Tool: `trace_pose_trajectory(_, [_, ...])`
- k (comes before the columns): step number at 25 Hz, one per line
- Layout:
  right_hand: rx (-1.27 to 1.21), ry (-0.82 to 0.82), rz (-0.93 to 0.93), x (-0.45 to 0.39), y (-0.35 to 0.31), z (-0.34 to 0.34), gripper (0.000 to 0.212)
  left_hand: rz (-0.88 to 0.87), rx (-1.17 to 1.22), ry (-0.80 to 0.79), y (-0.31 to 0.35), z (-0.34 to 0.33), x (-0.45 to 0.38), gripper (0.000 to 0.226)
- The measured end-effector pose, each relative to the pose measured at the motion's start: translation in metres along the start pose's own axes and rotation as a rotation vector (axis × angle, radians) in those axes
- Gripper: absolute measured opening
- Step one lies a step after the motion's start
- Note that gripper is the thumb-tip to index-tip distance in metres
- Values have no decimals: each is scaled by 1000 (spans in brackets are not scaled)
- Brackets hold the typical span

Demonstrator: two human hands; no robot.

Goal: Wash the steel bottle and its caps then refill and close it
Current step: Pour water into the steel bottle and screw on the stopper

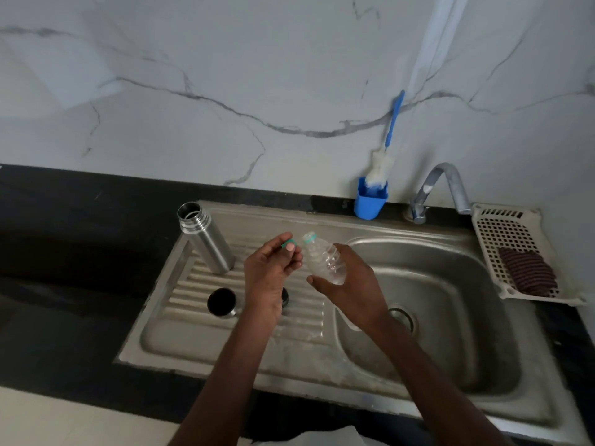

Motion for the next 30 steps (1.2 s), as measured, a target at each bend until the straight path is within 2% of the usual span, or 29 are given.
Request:
trace_pose_trajectory(3, [67,9,-5,-5,0,11,73,38,24,5,-2,-10,-7,23])
trace_pose_trajectory(8, [189,23,-2,-11,-6,26,77,215,180,3,-12,-34,-16,8])
trace_pose_trajectory(10, [195,34,4,-13,-9,30,77,226,154,-4,-13,-45,-16,3])
trace_pose_trajectory(12, [189,44,-1,-14,-10,36,77,238,125,11,-12,-53,-16,7])
trace_pose_trajectory(14, [194,48,-3,-14,-8,40,77,261,157,20,-12,-60,-15,23])
trace_pose_trajectory(18, [233,54,9,-10,-9,44,79,254,137,-7,-13,-67,-12,34])
trace_pose_trajectory(24, [335,134,37,-2,-13,63,73,194,97,-102,-6,-79,-1,30])
trace_pose_trajectory(27, [408,156,52,1,-18,67,65,173,67,-90,-1,-80,2,27])
trace_pose_trajectory(30, [421,157,57,3,-22,67,66,171,37,-85,4,-79,3,24])
Point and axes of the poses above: each hand's wrist, its own x-axis away from the middle knuckle, its own z-axis out of the back of the hand, y = z × x, the point moved 10 cm from there along -x, towards the middle knuckle, and after that the axes turned 11 degrees about -z, right-handed, at the moved point
